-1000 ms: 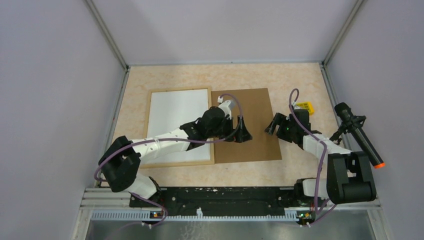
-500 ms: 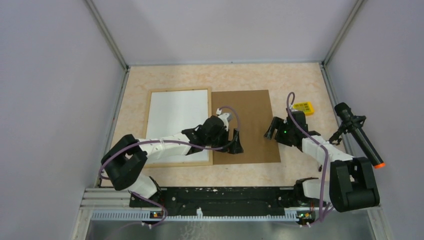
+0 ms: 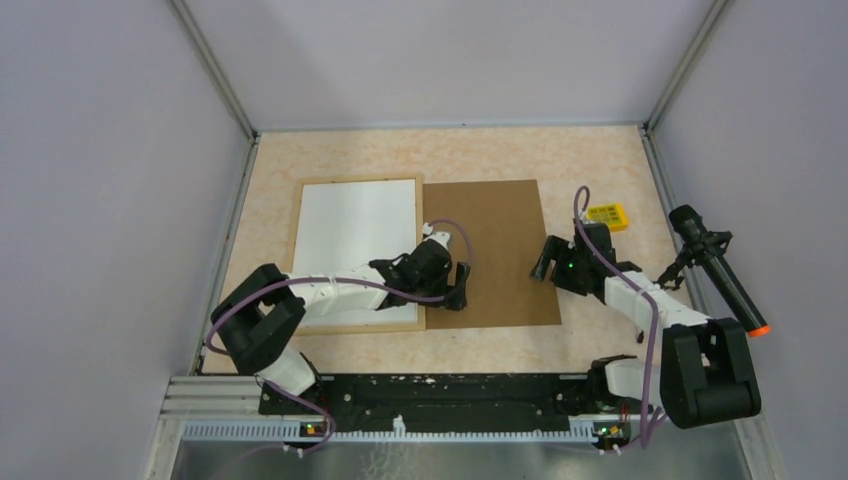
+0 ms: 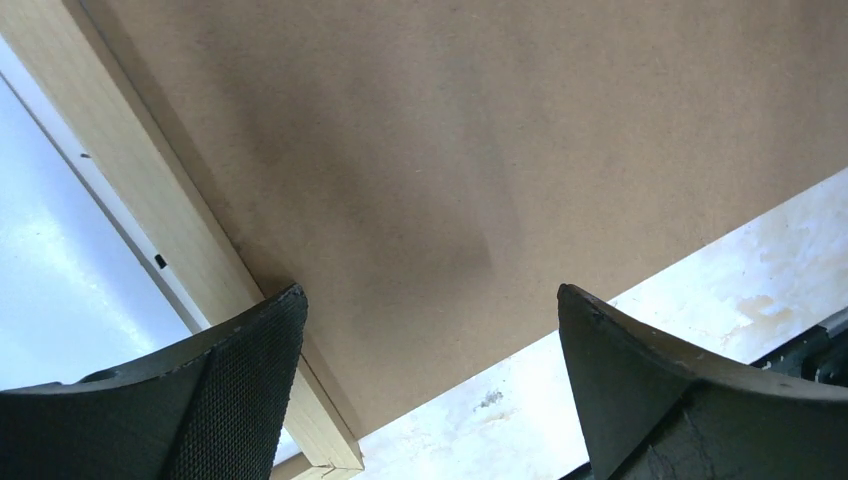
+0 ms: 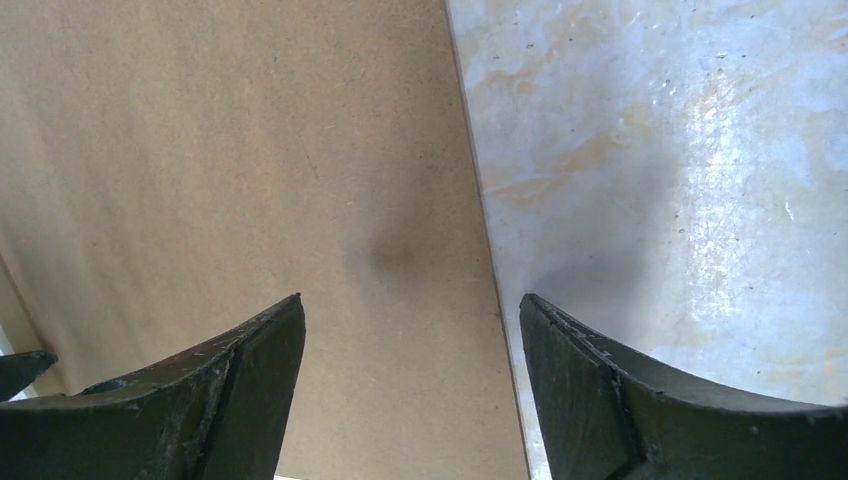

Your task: Put the photo into the frame

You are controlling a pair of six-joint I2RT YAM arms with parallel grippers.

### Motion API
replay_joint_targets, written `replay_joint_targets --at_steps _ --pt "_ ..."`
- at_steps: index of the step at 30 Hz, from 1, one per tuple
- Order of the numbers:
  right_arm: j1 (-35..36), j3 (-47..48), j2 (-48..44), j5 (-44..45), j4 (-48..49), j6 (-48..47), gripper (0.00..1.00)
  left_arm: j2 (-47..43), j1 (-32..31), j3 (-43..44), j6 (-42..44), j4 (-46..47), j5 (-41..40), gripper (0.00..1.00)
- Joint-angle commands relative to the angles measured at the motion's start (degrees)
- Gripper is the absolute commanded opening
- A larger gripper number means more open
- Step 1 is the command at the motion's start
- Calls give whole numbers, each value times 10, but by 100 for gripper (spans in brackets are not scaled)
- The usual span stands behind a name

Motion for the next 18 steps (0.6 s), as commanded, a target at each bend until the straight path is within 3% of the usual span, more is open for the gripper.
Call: replay_joint_targets --at_steps 1,11,18 --pt "3 12 12 19 -25 -4 79 -17 9 -6 8 -55 -59 99" --pt "2 10 24 12 -14 -5 79 -43 32 -24 9 -42 -19 99" --pt "3 13 54 -9 -7 -5 79 5 33 10 -60 -33 47 99"
